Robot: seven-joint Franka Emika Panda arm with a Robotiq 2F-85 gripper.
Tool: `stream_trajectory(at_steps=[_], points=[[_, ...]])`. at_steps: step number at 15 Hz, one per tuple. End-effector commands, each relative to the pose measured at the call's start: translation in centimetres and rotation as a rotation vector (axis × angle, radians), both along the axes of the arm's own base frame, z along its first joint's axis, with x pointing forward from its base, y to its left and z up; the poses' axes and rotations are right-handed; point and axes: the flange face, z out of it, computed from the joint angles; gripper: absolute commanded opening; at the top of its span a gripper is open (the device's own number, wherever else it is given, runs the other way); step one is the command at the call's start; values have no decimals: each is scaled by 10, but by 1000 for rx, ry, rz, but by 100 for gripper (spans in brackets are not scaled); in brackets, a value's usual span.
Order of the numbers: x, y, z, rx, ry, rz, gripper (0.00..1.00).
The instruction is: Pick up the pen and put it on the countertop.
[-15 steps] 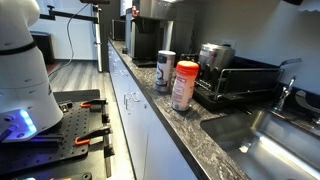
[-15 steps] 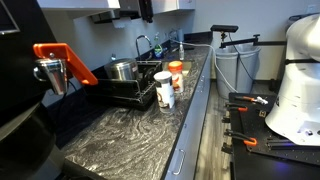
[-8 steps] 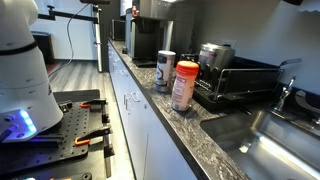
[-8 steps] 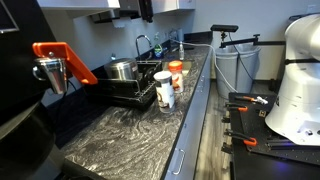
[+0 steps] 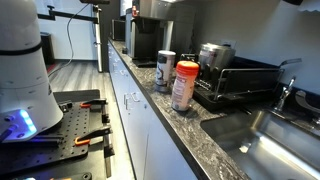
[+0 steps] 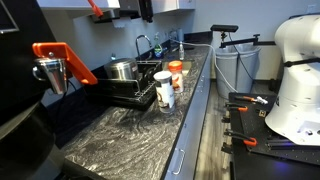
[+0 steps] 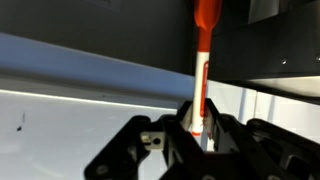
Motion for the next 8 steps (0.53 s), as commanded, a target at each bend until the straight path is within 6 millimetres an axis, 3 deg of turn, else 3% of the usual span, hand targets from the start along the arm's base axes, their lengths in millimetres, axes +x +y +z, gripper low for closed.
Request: stream_trajectory(at_steps=[1, 8], points=[[-6, -13, -15, -7, 100, 67, 4], [10, -40, -51, -54, 288, 143, 4]])
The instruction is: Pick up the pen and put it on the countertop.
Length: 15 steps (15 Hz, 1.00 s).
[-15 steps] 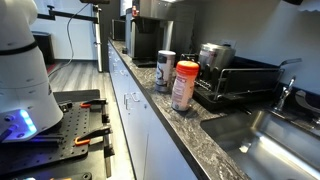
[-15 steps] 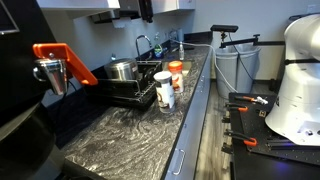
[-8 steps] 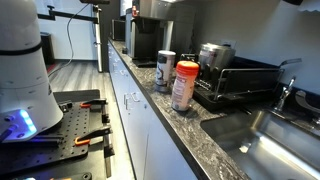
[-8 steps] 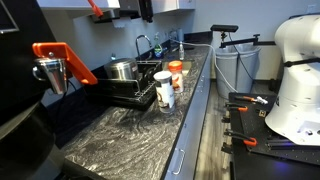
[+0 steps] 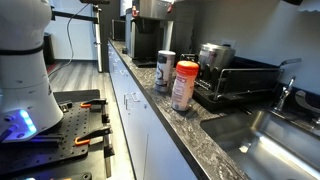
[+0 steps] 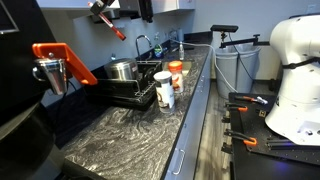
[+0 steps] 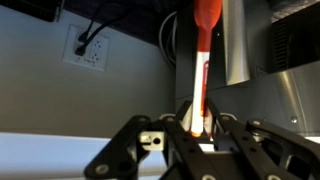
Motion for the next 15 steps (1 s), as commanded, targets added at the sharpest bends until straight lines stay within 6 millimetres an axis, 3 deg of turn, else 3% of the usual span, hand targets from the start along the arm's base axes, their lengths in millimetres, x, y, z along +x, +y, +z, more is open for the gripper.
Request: stream_trajectory(at_steps=[1, 12, 13, 15], points=[[-2, -7, -14, -18, 78, 65, 4], [11, 25, -82, -97, 298, 203, 4], [5, 21, -76, -89, 283, 184, 17], [7, 25, -86, -101, 298, 188, 17]])
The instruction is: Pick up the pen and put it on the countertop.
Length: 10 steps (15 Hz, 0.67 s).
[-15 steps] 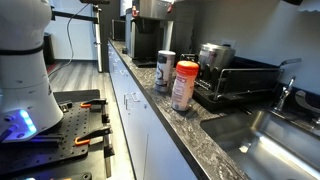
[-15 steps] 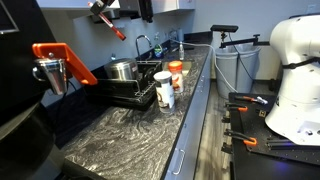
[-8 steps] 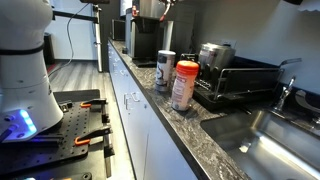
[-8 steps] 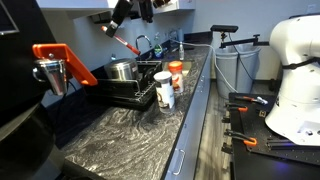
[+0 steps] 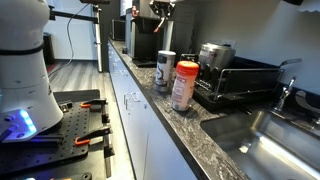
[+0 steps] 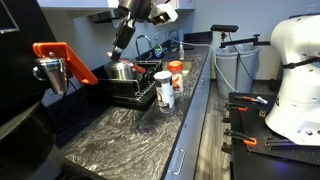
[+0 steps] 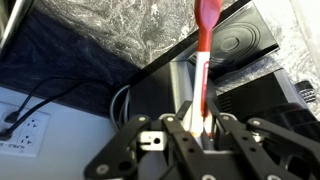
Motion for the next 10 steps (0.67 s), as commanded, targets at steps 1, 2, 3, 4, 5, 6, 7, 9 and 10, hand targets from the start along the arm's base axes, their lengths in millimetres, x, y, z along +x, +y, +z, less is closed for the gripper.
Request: stream_trajectory(at_steps=[1, 2, 3, 4, 5, 6, 7, 9, 10], points=[[1, 2, -2, -3, 4, 0, 17], [2, 2, -2, -4, 5, -1, 17], [2, 1, -2, -4, 4, -2, 17], [2, 0, -1, -3, 3, -4, 17], [2, 0, -1, -3, 3, -4, 17], [3, 2, -4, 2, 11, 9, 4], [4, 6, -9, 1, 23, 13, 4], [6, 16, -22, -4, 54, 27, 4], [8, 21, -32, -10, 73, 35, 4]])
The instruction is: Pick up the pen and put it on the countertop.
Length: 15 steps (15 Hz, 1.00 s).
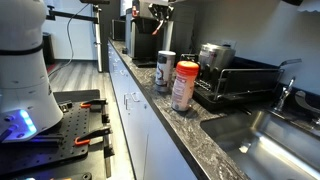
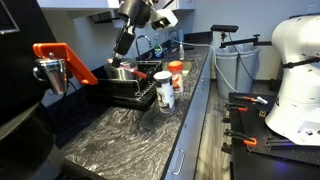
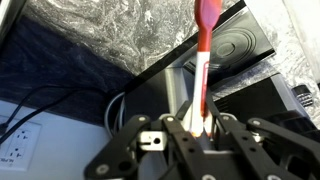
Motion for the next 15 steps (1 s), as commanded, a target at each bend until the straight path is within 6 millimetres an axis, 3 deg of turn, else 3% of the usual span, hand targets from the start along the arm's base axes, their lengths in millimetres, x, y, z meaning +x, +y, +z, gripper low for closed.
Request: stream_trajectory(at_steps=[1, 8, 15], points=[[8, 15, -28, -21, 66, 42, 4], [24, 25, -99, -171, 196, 69, 4], [35, 52, -135, -290, 220, 139, 4]])
